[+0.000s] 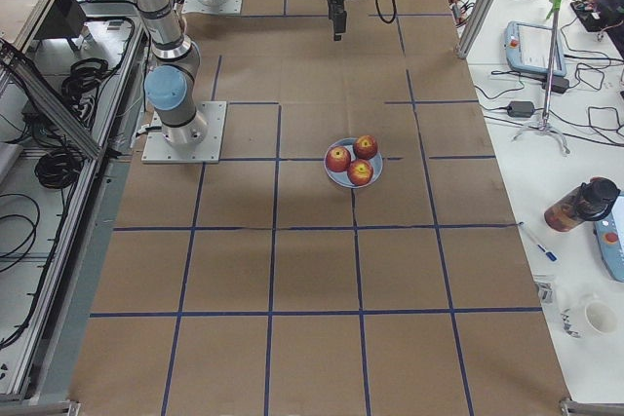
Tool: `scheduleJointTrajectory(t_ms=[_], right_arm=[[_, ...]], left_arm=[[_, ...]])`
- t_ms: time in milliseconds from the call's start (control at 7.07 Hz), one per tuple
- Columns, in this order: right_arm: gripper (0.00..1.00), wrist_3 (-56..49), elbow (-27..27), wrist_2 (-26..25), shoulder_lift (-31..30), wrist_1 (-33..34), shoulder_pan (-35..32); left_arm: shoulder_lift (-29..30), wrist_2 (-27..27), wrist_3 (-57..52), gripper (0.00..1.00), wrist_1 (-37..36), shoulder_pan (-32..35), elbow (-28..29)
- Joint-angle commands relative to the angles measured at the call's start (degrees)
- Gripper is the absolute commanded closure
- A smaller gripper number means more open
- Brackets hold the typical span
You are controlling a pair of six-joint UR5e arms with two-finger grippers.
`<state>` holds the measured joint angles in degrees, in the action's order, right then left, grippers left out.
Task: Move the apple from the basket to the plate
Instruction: 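Lower the left gripper over the yellow-red apple in the wicker basket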
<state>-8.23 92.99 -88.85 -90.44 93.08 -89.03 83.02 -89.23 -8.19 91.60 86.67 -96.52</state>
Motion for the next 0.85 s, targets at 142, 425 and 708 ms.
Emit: scheduleJointTrajectory(t_ms=[142, 425, 708], right_arm=[[0.00, 0.0, 0.0, 0.1, 0.0, 0.1, 0.0], [0.00, 0.0, 0.0, 0.1, 0.0, 0.0, 0.0], [0.00, 0.0, 0.0, 0.0, 0.0, 0.0, 0.0]], left_arm=[[-0.2, -0.1, -0.6, 0.01, -1.3, -0.1, -0.5], [-0.1, 0.4, -0.6, 0.01, -1.3, -0.1, -0.5], [-0.2, 0.5, -0.7, 0.01, -1.3, -0.1, -0.5]])
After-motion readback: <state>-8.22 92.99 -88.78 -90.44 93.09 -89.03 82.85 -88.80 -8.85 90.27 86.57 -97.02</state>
